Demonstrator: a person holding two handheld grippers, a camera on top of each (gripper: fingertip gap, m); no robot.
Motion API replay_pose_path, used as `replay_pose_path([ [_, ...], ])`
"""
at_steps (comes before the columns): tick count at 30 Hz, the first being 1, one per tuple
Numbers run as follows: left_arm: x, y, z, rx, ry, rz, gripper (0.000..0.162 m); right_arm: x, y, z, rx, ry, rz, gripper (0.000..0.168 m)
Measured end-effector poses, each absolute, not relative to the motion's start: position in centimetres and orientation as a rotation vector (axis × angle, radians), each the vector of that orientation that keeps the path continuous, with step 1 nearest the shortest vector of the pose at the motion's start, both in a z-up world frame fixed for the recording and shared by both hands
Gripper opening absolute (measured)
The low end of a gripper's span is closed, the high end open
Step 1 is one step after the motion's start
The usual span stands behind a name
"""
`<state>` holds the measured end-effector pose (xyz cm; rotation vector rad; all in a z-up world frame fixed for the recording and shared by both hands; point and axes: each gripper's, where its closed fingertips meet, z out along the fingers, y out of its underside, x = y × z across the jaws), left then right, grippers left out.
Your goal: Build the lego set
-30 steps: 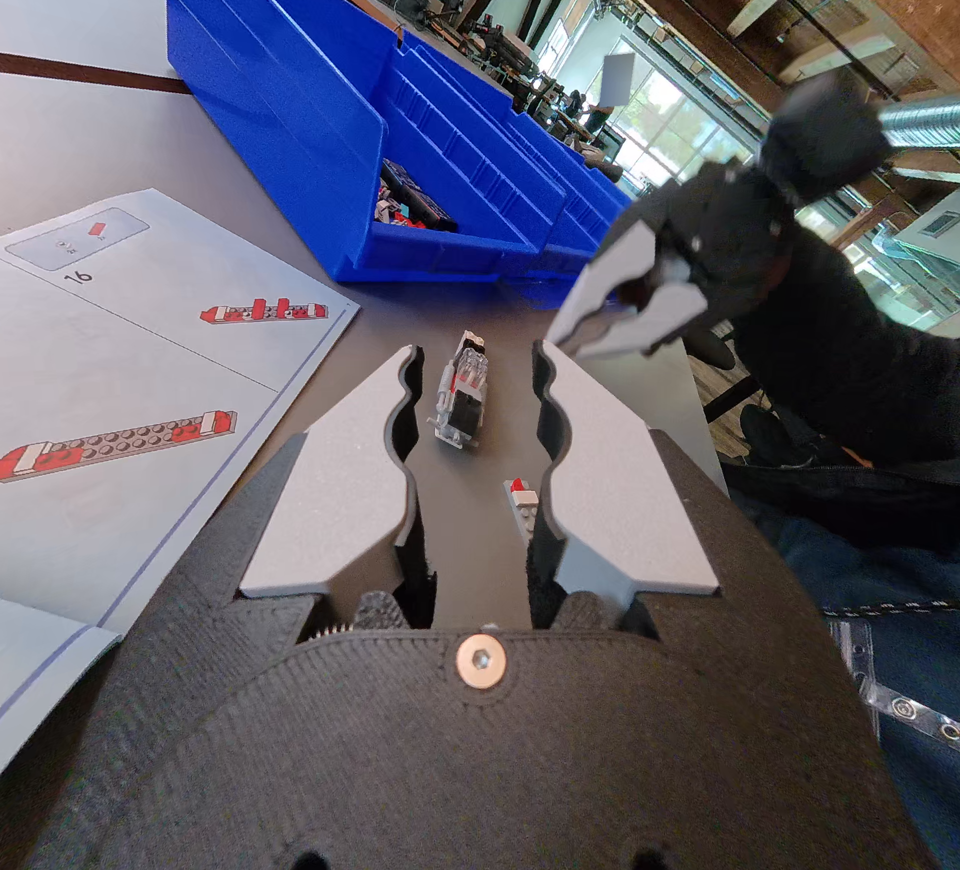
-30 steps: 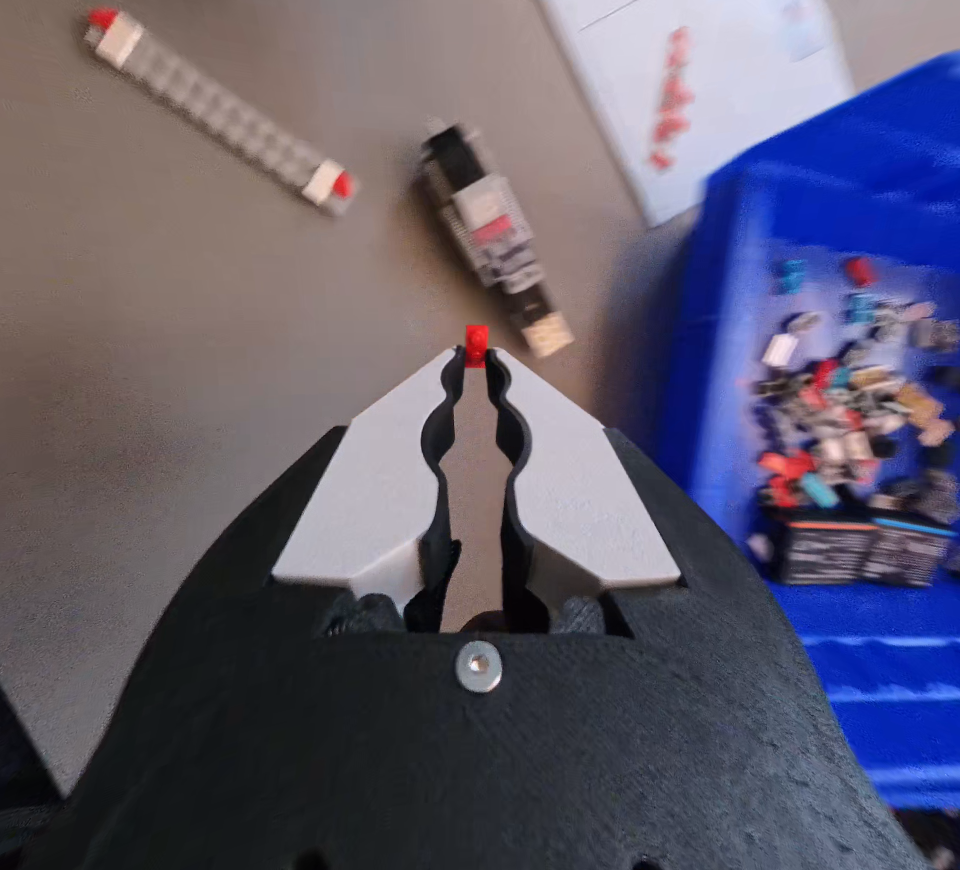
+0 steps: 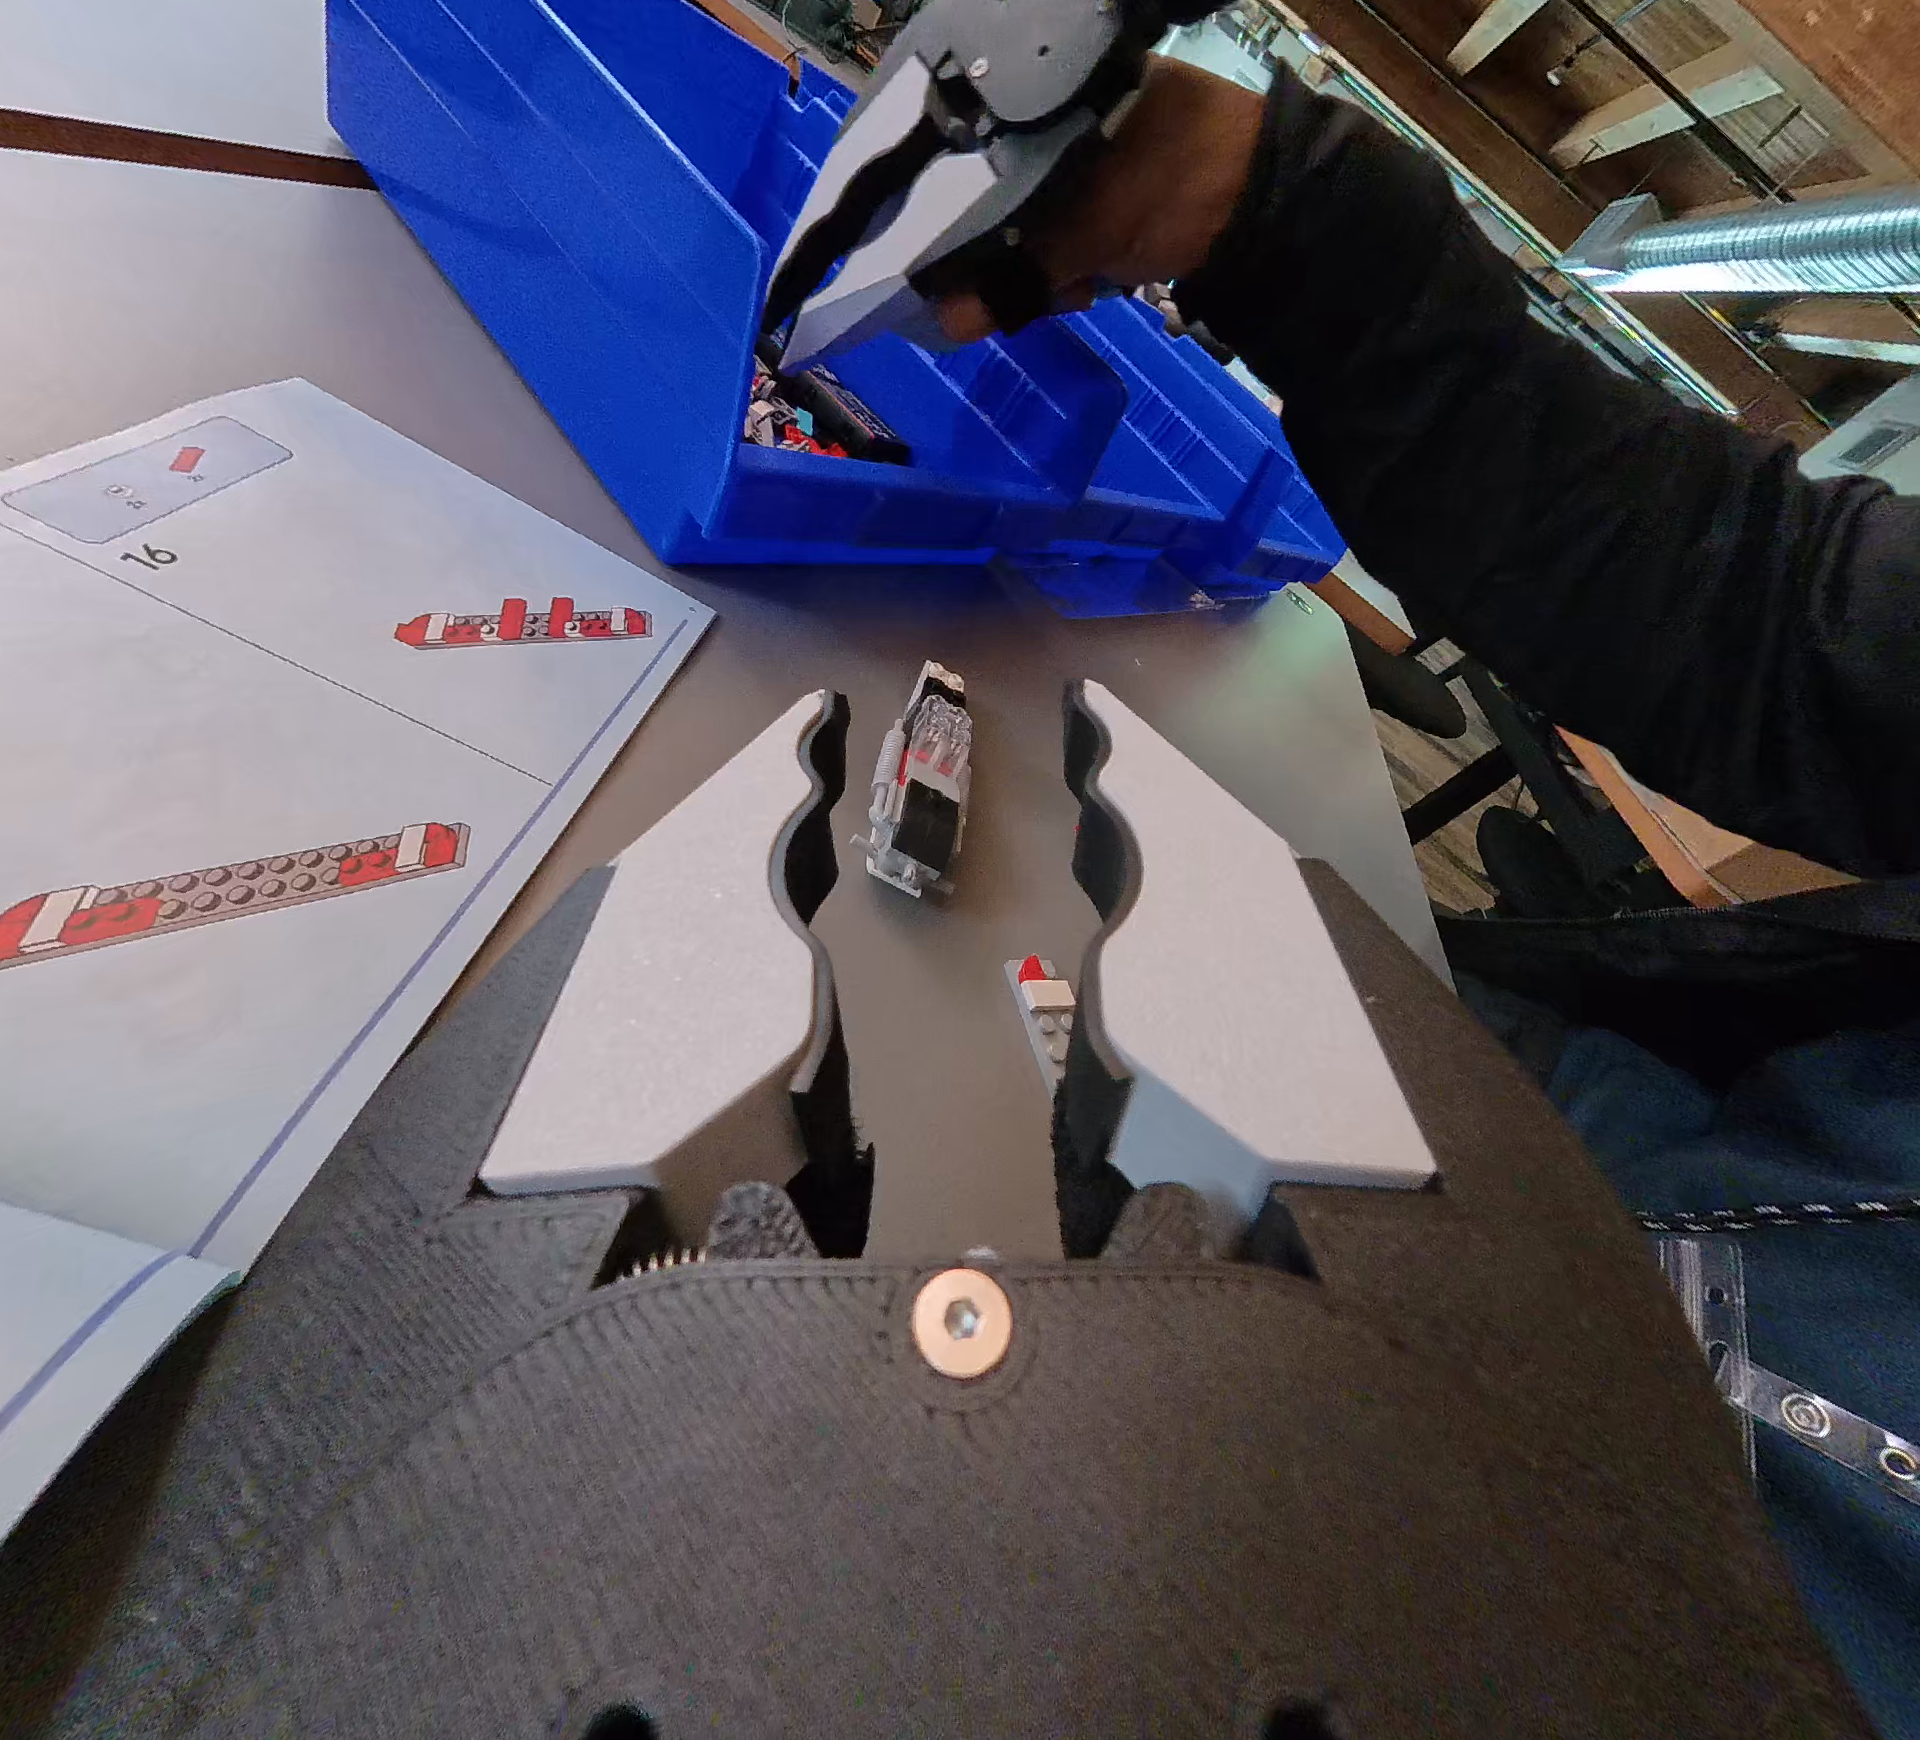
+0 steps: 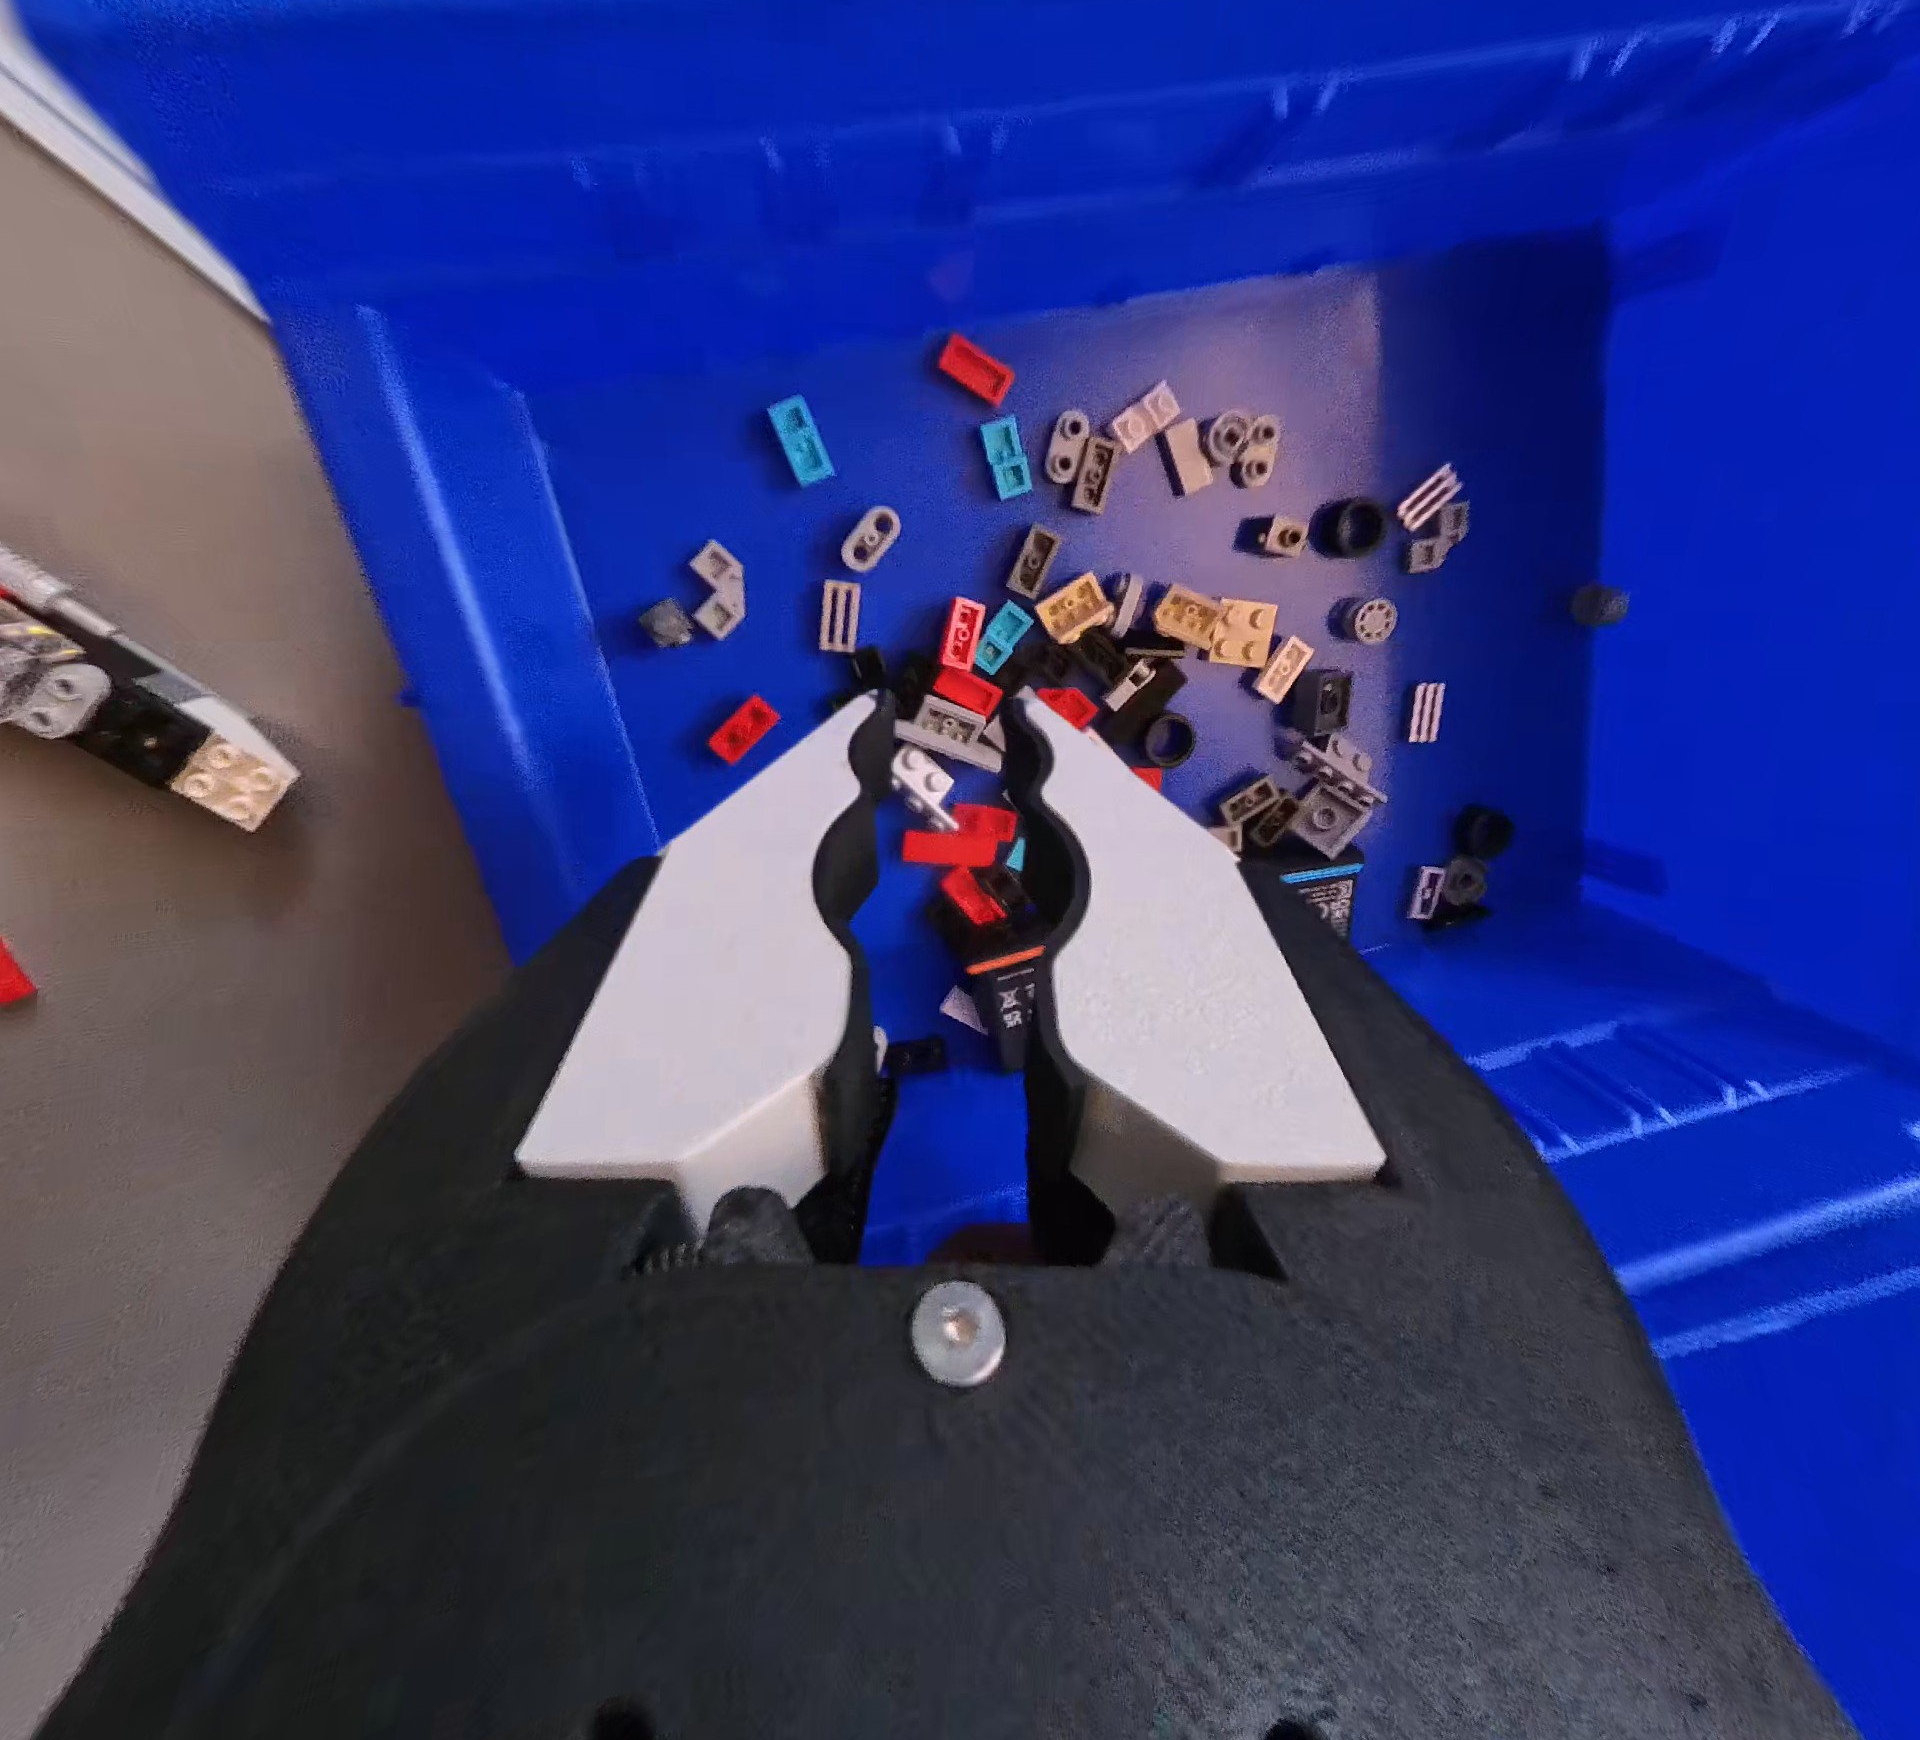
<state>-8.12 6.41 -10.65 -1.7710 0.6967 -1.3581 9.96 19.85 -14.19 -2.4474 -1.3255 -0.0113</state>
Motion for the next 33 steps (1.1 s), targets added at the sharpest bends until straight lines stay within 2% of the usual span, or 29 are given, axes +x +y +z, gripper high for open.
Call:
replay_pose_path([
  [12,-8.1,6.4,-10.6,-1.77,0.699,-1.358,0.043,10.1,21.0,-18.2,-2.58,-1.398,-0.033,0.023],
  [14,-8.1,6.4,-10.6,-1.77,0.699,-1.358,0.043,9.8,21.1,-18.4,-2.581,-1.395,-0.021,0.021],
  [16,-8.1,6.4,-10.6,-1.769,0.698,-1.359,0.043,9.9,21.1,-18.5,-2.575,-1.419,-0.045,0.01],
  [19,-8.1,6.4,-10.6,-1.77,0.699,-1.358,0.043,9.8,21.1,-18.2,-2.562,-1.41,-0.029,0.009],
  [25,-8.1,6.4,-10.6,-1.771,0.699,-1.359,0.043,9.3,21.0,-16.2,-2.496,-1.362,0.009,0.009],
  [33,-8.1,6.4,-10.6,-1.773,0.694,-1.365,0.043,4.6,11.0,-8.9,-2.202,-1.285,0.21,0.009],
])
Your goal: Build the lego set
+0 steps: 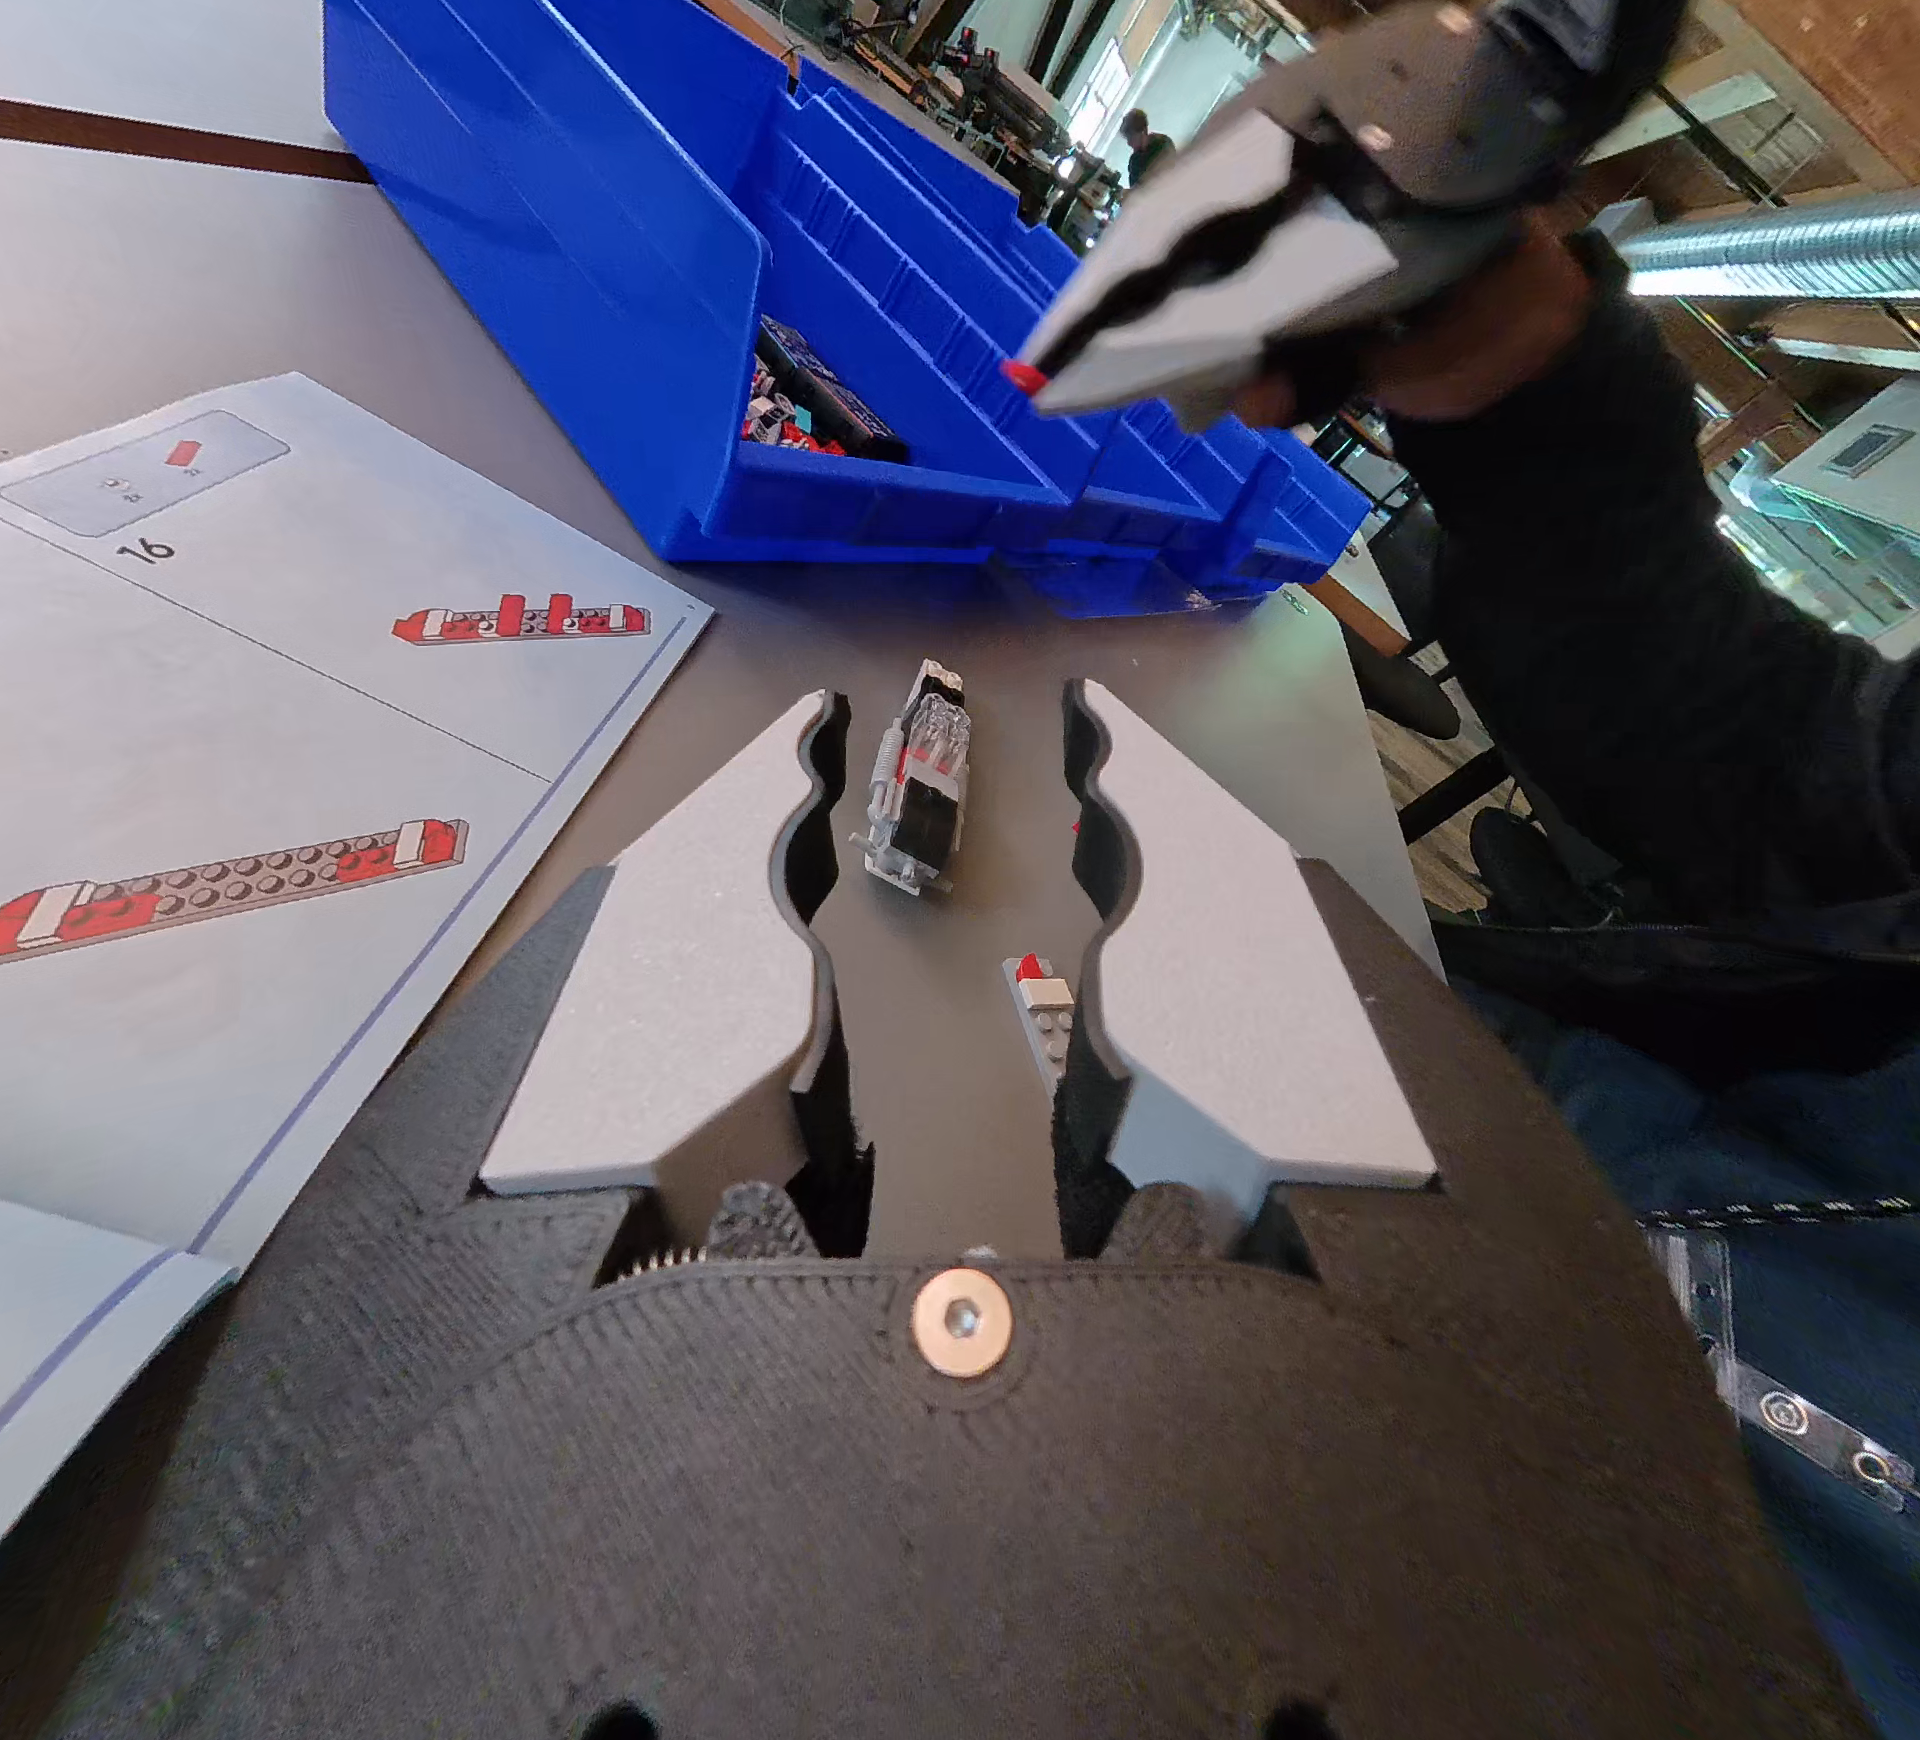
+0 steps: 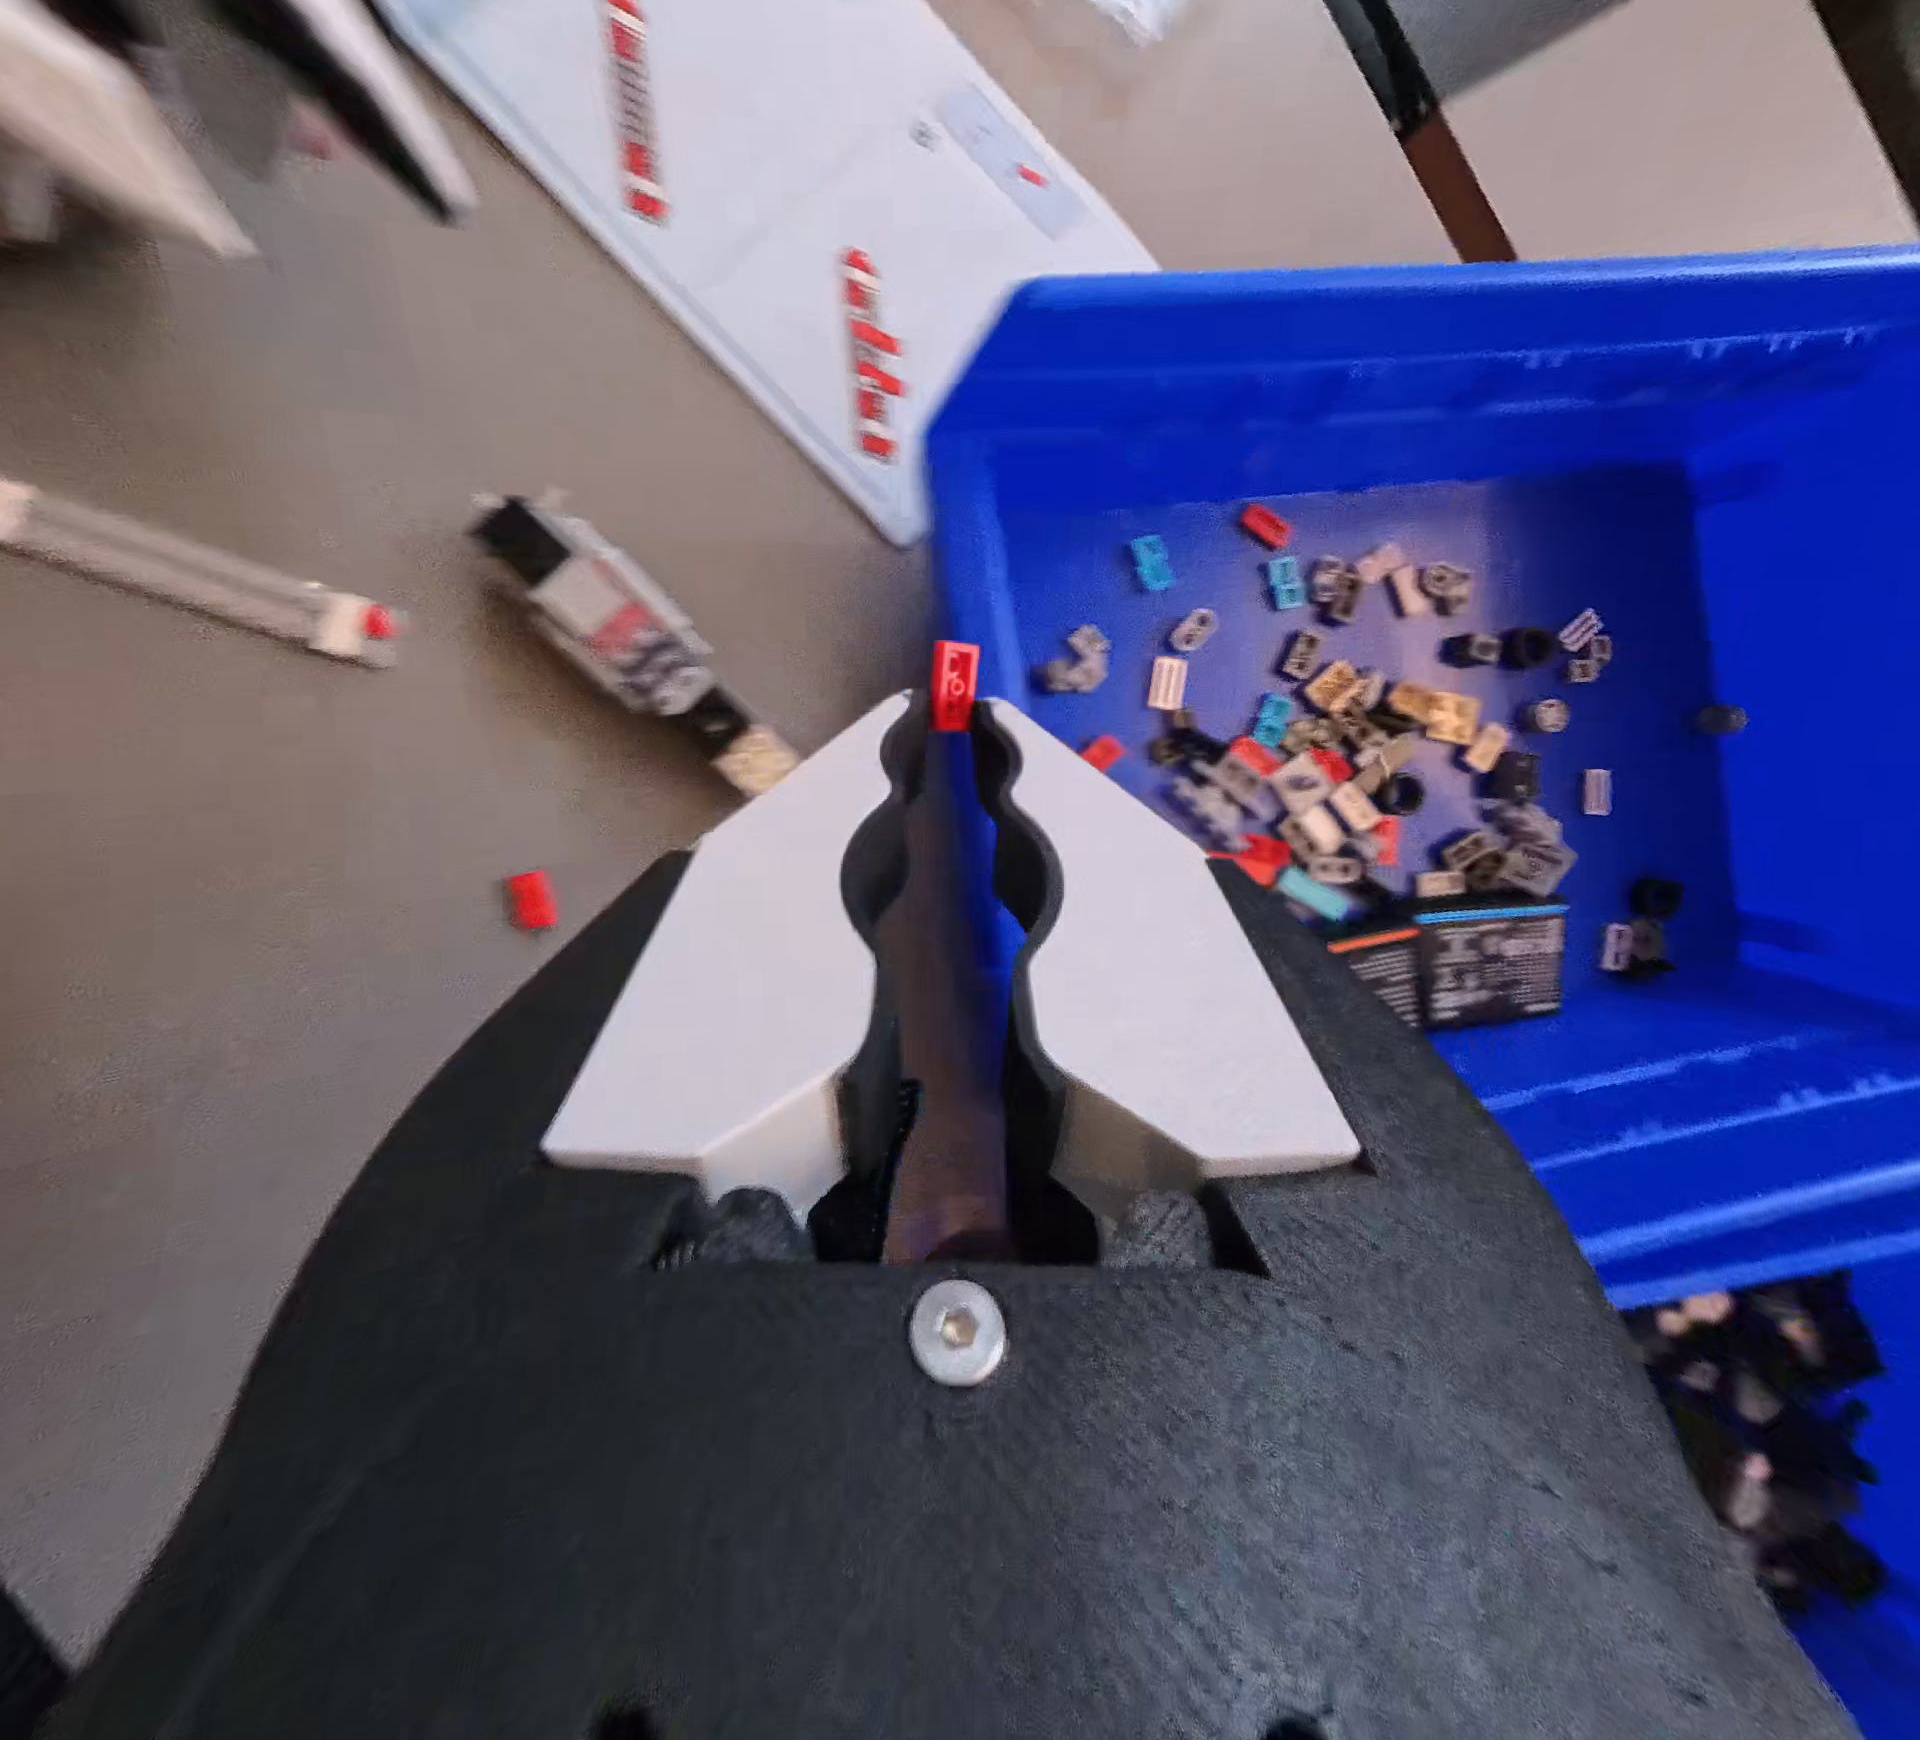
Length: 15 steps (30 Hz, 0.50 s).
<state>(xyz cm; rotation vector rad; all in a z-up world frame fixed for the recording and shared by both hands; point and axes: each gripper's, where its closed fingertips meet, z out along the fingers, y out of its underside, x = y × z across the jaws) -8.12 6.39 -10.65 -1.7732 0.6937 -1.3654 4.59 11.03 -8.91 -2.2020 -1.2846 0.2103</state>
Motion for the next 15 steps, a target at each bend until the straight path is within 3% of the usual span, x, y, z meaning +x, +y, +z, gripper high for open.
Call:
replay_pose_path([
  [3,-8.1,6.4,-10.7,-1.776,0.695,-1.364,0.043,3.8,6.1,-9.2,-2.16,-1.242,0.246,0.008],
  [15,-8.1,6.4,-10.7,-1.776,0.694,-1.355,0.042,6.2,1.1,-18.8,-2.353,-1.209,0.138,0.009],
])
